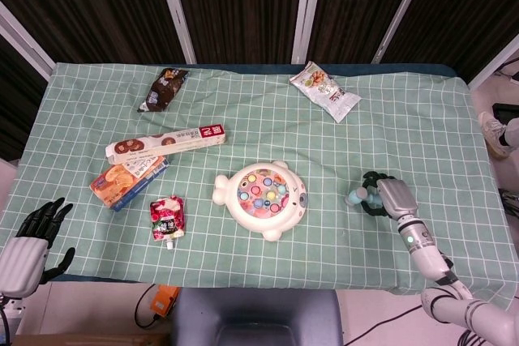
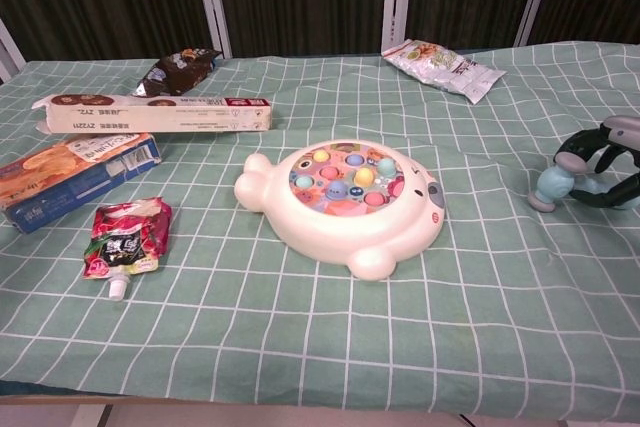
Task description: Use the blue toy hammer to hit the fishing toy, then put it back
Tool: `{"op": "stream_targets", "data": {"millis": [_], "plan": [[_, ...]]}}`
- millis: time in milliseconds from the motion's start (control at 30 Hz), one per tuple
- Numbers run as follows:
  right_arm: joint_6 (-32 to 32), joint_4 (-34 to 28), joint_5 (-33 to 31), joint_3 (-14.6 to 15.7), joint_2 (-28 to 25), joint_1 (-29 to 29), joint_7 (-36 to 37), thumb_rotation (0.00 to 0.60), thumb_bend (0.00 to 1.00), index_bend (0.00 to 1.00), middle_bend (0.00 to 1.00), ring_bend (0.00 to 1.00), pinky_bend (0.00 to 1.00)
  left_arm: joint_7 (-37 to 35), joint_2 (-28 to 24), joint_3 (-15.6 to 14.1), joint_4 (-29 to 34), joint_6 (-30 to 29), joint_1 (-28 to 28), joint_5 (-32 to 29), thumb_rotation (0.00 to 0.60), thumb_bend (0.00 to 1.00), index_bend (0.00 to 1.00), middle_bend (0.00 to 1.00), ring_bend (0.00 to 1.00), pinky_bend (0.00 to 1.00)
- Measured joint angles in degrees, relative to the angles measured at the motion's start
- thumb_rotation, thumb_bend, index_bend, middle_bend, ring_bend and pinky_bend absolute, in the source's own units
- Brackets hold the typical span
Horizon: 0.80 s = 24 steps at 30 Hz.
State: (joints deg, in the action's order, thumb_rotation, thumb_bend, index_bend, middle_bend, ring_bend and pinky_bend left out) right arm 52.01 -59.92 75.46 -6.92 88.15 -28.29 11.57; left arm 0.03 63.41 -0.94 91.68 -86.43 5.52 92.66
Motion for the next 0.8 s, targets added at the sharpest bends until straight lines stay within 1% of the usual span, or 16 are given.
{"op": "stream_targets", "data": {"millis": [167,333,800], "plan": [[-0.1,-0.2,-0.1,0.0,-0.1,0.0,-0.1,0.6,0.51,0.62,0.36,0.31,0.42,-0.1,0.0,0.0,0.0,0.0,0.0,0.1,0.6,0.39,0.0,0.0,0.0,0.15],[-0.4,-0.3,-0.3,0.0,0.1,-0.2,-0.4,0.6,0.52,0.65,0.38,0.34,0.45,-0.1,0.0,0.0,0.0,-0.1,0.0,0.1,0.6,0.39,0.0,0.0,0.0,0.15],[0.0,-0.2,-1.0,-0.3,0.7,-0.2,-1.5,0.6,0.53,0.75,0.46,0.45,0.56,-0.2,0.0,0.0,-0.1,-0.1,0.0,0.1,0.6,0.39,0.0,0.0,0.0,0.15]]}}
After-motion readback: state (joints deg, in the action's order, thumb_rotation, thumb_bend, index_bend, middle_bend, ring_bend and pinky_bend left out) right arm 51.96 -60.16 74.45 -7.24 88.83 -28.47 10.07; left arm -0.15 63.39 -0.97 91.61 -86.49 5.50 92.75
